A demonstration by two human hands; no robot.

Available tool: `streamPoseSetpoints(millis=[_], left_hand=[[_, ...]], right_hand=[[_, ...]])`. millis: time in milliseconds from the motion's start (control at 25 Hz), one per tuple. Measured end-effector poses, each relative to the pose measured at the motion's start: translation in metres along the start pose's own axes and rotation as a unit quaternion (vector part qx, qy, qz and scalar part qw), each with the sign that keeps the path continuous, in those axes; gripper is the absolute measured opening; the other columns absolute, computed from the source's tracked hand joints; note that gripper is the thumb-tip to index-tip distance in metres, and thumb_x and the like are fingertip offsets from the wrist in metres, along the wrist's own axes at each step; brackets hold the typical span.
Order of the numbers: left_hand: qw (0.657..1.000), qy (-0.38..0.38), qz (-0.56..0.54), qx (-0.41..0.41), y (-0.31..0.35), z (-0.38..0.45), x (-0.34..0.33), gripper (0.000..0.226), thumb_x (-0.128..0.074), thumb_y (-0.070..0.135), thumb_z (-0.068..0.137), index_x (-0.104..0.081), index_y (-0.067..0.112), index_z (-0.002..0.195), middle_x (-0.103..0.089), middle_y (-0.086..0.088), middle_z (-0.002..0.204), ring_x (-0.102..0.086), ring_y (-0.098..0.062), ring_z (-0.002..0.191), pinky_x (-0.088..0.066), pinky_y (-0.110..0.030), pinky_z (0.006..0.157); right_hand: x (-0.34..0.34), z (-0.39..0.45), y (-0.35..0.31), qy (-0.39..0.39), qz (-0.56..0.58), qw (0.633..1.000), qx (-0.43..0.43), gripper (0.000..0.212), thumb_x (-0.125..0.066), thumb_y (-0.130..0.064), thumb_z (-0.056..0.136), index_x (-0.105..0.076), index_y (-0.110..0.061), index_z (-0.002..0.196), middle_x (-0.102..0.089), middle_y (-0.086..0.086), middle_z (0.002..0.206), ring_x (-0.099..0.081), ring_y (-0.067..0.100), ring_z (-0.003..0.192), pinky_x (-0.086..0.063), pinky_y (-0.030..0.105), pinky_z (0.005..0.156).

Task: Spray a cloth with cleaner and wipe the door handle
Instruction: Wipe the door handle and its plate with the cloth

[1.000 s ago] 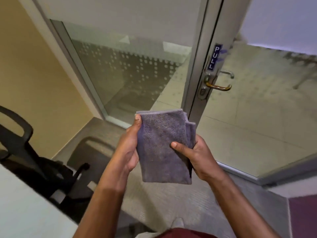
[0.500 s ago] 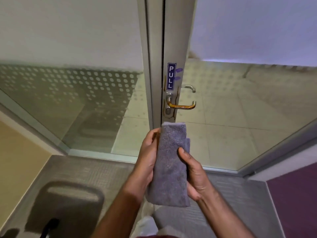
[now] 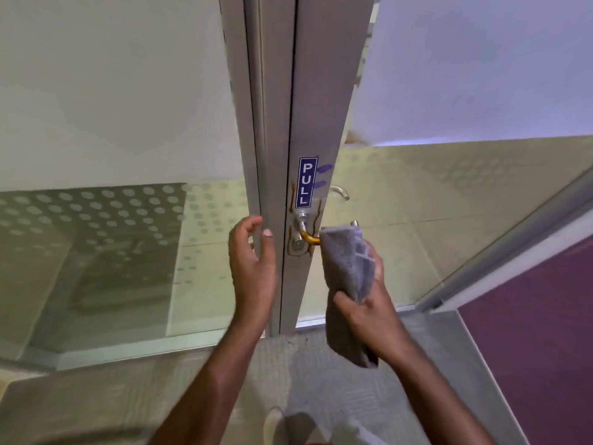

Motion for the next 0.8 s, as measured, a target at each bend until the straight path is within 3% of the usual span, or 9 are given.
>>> streamPoseSetpoints(millis=[80, 120, 200, 280, 360, 480, 600, 800], left_hand=[[0.992, 0.01, 0.045, -0.118, 0.032, 0.03, 0.009, 0.032, -0.052, 0.029, 0.104, -0.059, 0.021, 0.134, -0.055, 0.003, 0.149, -0.047, -0.012, 0.144, -0.039, -0.022, 0.118], [0.982, 0.013, 0.067, -0.175, 0.05, 0.042, 0.01, 0.033, -0.052, 0.028, 0.103, -0.06, 0.018, 0.134, -0.052, 0.0, 0.155, -0.043, -0.015, 0.148, -0.035, -0.018, 0.119], [0.95, 0.026, 0.116, -0.29, 0.087, 0.057, 0.007, 0.032, -0.054, 0.02, 0.103, -0.06, 0.013, 0.133, -0.047, -0.007, 0.161, -0.04, -0.02, 0.152, -0.034, -0.025, 0.124], [0.897, 0.034, 0.17, -0.406, 0.118, 0.06, -0.003, 0.031, -0.057, 0.013, 0.102, -0.059, 0.011, 0.133, -0.045, -0.014, 0.163, -0.039, -0.03, 0.153, -0.034, -0.041, 0.127], [0.844, 0.036, 0.202, -0.496, 0.139, 0.061, -0.016, 0.031, -0.056, 0.009, 0.102, -0.058, 0.011, 0.133, -0.046, -0.019, 0.162, -0.037, -0.035, 0.154, -0.034, -0.054, 0.126], [0.809, 0.018, 0.228, -0.541, 0.152, 0.072, -0.037, 0.036, -0.053, 0.009, 0.103, -0.057, 0.011, 0.138, -0.045, -0.022, 0.163, -0.032, -0.039, 0.156, -0.023, -0.055, 0.132], [0.803, 0.033, 0.247, -0.541, 0.149, 0.09, -0.045, 0.045, -0.056, 0.009, 0.102, -0.056, 0.009, 0.147, -0.044, -0.023, 0.164, -0.026, -0.039, 0.156, -0.012, -0.044, 0.134], [0.774, 0.1, 0.296, -0.551, 0.14, 0.105, -0.053, 0.054, -0.056, 0.018, 0.106, -0.044, 0.012, 0.158, -0.045, -0.02, 0.163, -0.016, -0.03, 0.158, -0.001, -0.036, 0.135]], right_hand=[[0.015, 0.024, -0.035, 0.061, -0.066, 0.993, 0.08, 0.103, -0.065, -0.006, 0.085, -0.011, -0.072, 0.142, -0.045, -0.008, 0.143, -0.065, 0.004, 0.119, -0.062, 0.024, 0.082], [0.021, 0.037, -0.055, 0.103, -0.147, 0.976, 0.121, 0.105, -0.066, -0.007, 0.083, -0.01, -0.076, 0.14, -0.032, -0.006, 0.153, -0.058, 0.013, 0.131, -0.063, 0.033, 0.086], [0.022, 0.058, -0.096, 0.185, -0.315, 0.907, 0.208, 0.097, -0.068, -0.013, 0.084, -0.018, -0.061, 0.151, -0.017, -0.008, 0.163, -0.036, 0.027, 0.143, -0.059, 0.047, 0.093], [0.016, 0.076, -0.114, 0.238, -0.395, 0.846, 0.267, 0.085, -0.064, -0.019, 0.09, -0.021, -0.036, 0.161, -0.024, 0.001, 0.165, -0.035, 0.029, 0.14, -0.058, 0.047, 0.092], [0.011, 0.087, -0.118, 0.281, -0.369, 0.838, 0.287, 0.075, -0.052, -0.024, 0.096, -0.021, -0.03, 0.164, -0.036, 0.004, 0.161, -0.042, 0.027, 0.139, -0.058, 0.046, 0.08], [-0.002, 0.101, -0.109, 0.308, -0.395, 0.819, 0.281, 0.069, -0.034, -0.011, 0.096, -0.027, -0.02, 0.164, -0.027, 0.004, 0.171, -0.033, 0.034, 0.151, -0.057, 0.051, 0.093], [-0.018, 0.118, -0.091, 0.294, -0.488, 0.779, 0.261, 0.072, -0.043, 0.006, 0.094, -0.028, -0.008, 0.163, -0.019, 0.014, 0.172, -0.036, 0.044, 0.146, -0.049, 0.048, 0.105], [-0.028, 0.13, -0.047, 0.218, -0.566, 0.768, 0.205, 0.079, -0.051, 0.0, 0.092, -0.019, -0.006, 0.164, -0.01, 0.017, 0.173, -0.036, 0.043, 0.145, -0.045, 0.052, 0.104]])
Point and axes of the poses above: each hand's wrist, its own z-axis towards the middle knuckle, its own x-axis out of the back of the hand, y = z × x, the point moved 9 cm from there along z, towards the middle knuckle
